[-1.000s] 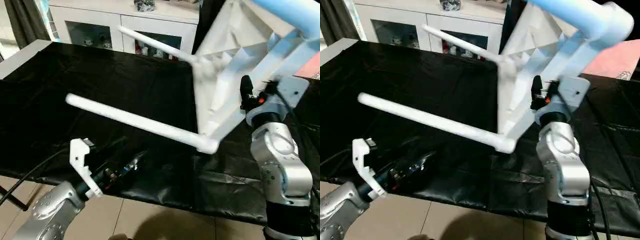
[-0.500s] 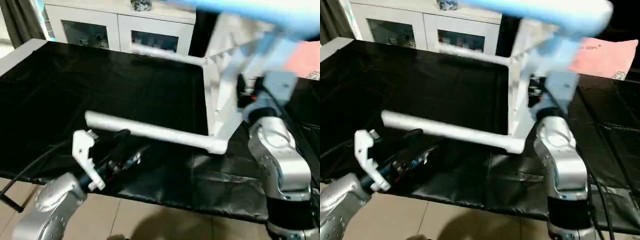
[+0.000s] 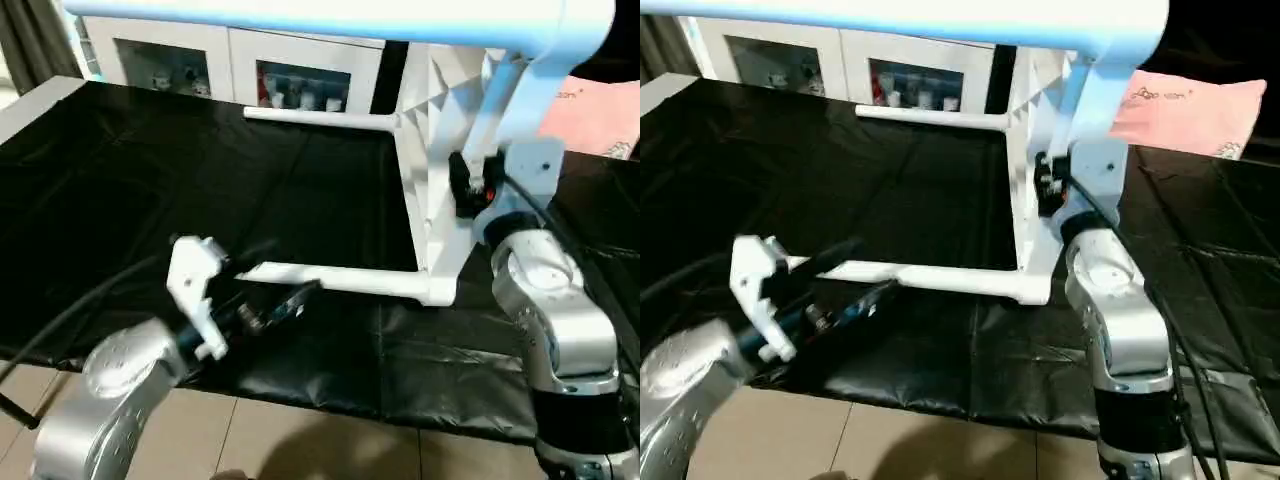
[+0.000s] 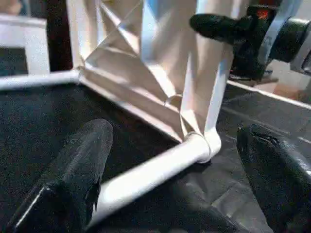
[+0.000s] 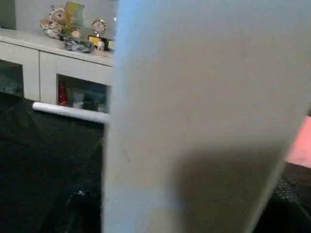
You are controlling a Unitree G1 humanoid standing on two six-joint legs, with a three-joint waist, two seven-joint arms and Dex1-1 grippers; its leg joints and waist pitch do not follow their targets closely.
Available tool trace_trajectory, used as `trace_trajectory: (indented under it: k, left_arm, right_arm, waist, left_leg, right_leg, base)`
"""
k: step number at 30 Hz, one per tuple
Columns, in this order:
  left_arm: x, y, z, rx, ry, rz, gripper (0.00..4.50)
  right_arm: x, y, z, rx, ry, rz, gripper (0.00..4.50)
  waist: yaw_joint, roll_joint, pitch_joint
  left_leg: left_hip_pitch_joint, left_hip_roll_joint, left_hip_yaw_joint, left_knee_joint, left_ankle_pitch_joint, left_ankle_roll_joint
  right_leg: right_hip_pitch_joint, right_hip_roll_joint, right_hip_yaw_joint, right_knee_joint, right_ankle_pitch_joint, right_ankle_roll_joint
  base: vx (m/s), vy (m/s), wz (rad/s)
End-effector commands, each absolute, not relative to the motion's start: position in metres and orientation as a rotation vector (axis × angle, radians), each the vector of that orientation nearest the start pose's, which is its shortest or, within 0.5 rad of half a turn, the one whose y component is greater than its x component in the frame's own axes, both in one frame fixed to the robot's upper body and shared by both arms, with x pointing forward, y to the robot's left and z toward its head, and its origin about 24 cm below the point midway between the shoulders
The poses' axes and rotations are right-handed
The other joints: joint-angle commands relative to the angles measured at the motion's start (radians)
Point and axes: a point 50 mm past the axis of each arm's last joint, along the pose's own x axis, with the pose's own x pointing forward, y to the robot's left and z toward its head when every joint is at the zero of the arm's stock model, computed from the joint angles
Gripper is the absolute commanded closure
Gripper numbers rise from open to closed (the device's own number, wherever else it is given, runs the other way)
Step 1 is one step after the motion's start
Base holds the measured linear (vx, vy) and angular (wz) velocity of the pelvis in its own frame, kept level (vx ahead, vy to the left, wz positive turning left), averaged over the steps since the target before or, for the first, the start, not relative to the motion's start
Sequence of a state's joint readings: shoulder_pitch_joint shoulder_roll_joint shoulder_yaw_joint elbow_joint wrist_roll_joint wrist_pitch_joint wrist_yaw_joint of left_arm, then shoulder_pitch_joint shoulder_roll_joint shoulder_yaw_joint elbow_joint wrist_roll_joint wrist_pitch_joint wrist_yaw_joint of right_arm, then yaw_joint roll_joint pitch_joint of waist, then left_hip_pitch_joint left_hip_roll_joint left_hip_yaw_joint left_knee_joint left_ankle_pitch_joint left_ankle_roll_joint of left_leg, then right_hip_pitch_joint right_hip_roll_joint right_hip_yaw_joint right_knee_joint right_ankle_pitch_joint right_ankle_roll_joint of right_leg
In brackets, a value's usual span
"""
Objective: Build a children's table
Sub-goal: Flip table
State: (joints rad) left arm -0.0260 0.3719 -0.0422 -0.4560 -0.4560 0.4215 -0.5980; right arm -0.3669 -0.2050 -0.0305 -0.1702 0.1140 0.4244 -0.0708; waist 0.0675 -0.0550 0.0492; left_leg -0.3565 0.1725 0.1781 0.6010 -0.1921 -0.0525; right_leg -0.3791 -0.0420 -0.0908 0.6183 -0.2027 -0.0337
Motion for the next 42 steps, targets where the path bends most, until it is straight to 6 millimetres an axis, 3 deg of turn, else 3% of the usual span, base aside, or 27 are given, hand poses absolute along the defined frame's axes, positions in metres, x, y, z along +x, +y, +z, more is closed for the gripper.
trace_trajectory:
  k: [1, 3, 7, 17, 22, 23, 25, 27, 29, 35, 39, 40, 42]
  left_arm:
    - [0.233, 0.136, 0.131, -0.012, -0.061, -0.844, 0.0]
    - [0.235, 0.136, 0.135, -0.001, -0.076, -0.843, 0.0]
    - [0.237, 0.135, 0.139, 0.013, -0.088, -0.845, 0.0]
    - [0.239, 0.137, 0.147, 0.139, -0.106, -0.853, 0.0]
    - [0.24, 0.139, 0.15, 0.136, -0.111, -0.852, 0.0]
    - [0.24, 0.139, 0.15, 0.138, -0.114, -0.849, 0.0]
    - [0.241, 0.139, 0.151, 0.14, -0.118, -0.846, 0.0]
    - [0.242, 0.139, 0.152, 0.146, -0.128, -0.835, 0.0]
    - [0.243, 0.14, 0.153, 0.15, -0.132, -0.831, 0.0]
    - [0.24, 0.14, 0.156, 0.133, -0.122, -0.864, 0.0]
    - [0.245, 0.148, 0.171, 0.159, -0.203, -0.812, 0.0]
    - [0.249, 0.152, 0.186, 0.238, -0.296, -0.764, 0.0]
    - [0.251, 0.155, 0.196, 0.3, -0.352, -0.734, 0.0]
  right_arm:
    - [0.309, -0.171, 0.132, -0.075, -0.093, -0.039, 1.36]
    - [0.307, -0.169, 0.126, -0.026, -0.078, -0.029, 1.02]
    - [0.306, -0.165, 0.118, -0.027, -0.073, 0.008, 1.02]
    - [0.307, -0.157, 0.086, -0.01, -0.016, 0.064, 1.02]
    - [0.312, -0.156, 0.078, 0.038, -0.005, 0.075, 1.02]
    - [0.314, -0.156, 0.075, 0.044, -0.001, 0.076, 1.27]
    - [0.315, -0.156, 0.074, 0.047, 0.002, 0.076, 1.27]
    - [0.316, -0.156, 0.072, 0.056, 0.003, 0.07, 1.64]
    - [0.317, -0.156, 0.071, 0.057, -0.002, 0.068, 1.64]
    - [0.321, -0.158, 0.068, 0.054, -0.015, 0.054, 2.29]
    - [0.323, -0.158, 0.069, 0.043, -0.029, 0.058, 2.5]
    - [0.323, -0.158, 0.07, 0.039, -0.034, 0.06, 2.53]
    - [0.323, -0.158, 0.07, 0.036, -0.038, 0.061, 2.55]
  waist:
    - [-0.001, 0.008, -0.049]
    - [-0.003, 0.008, -0.051]
    - [-0.007, 0.009, -0.051]
    - [-0.007, 0.006, -0.048]
    - [-0.006, 0.007, -0.049]
    - [-0.006, 0.005, -0.05]
    - [-0.006, 0.006, -0.049]
    - [-0.005, 0.004, -0.049]
    - [-0.004, 0.003, -0.05]
    - [-0.005, 0.0, -0.05]
    - [-0.006, 0.0, -0.049]
    - [-0.005, 0.0, -0.048]
    - [-0.004, 0.001, -0.051]
  left_leg:
    - [0.01, 0.057, -0.024, -0.072, -0.182, -0.047]
    - [0.007, 0.057, -0.026, -0.073, -0.177, -0.043]
    - [0.006, 0.059, -0.026, -0.072, -0.168, -0.038]
    - [0.008, 0.058, -0.026, -0.071, -0.206, -0.033]
    - [0.007, 0.059, -0.027, -0.071, -0.201, -0.032]
    - [0.007, 0.059, -0.026, -0.071, -0.2, -0.031]
    - [0.007, 0.057, -0.025, -0.07, -0.198, -0.03]
    - [0.005, 0.059, -0.026, -0.07, -0.193, -0.03]
    - [0.006, 0.058, -0.026, -0.07, -0.192, -0.029]
    - [0.005, 0.057, -0.025, -0.069, -0.188, -0.026]
    - [0.006, 0.057, -0.025, -0.069, -0.199, -0.029]
    - [0.005, 0.057, -0.025, -0.069, -0.196, -0.029]
    - [0.006, 0.058, -0.026, -0.068, -0.187, -0.026]
  right_leg:
    - [0.035, -0.098, 0.077, -0.079, -0.236, -0.03]
    - [0.039, -0.098, 0.076, -0.076, -0.221, -0.041]
    - [0.041, -0.097, 0.076, -0.072, -0.193, -0.053]
    - [0.036, -0.099, 0.076, -0.081, -0.278, -0.049]
    - [0.036, -0.101, 0.075, -0.078, -0.264, -0.062]
    - [0.036, -0.101, 0.075, -0.077, -0.259, -0.065]
    - [0.036, -0.101, 0.075, -0.077, -0.26, -0.07]
    - [0.037, -0.102, 0.075, -0.075, -0.26, -0.067]
    - [0.037, -0.102, 0.075, -0.076, -0.263, -0.065]
    - [0.037, -0.102, 0.074, -0.074, -0.265, -0.069]
    - [0.036, -0.101, 0.074, -0.076, -0.282, -0.068]
    - [0.035, -0.101, 0.074, -0.076, -0.278, -0.067]
    - [0.036, -0.1, 0.075, -0.074, -0.26, -0.061]
  base:
    - [0.0, 0.0, 0.0]
    - [0.0, 0.0, 0.0]
    - [0.0, 0.0, 0.0]
    - [0.0, 0.0, 0.0]
    - [0.0, 0.0, 0.0]
    - [0.0, 0.0, 0.0]
    - [0.0, 0.0, 0.0]
    - [0.0, 0.0, 0.0]
    - [0.0, 0.0, 0.0]
    - [0.0, 0.0, 0.0]
    - [0.0, 0.0, 0.0]
    - [0.0, 0.0, 0.0]
    - [0.0, 0.0, 0.0]
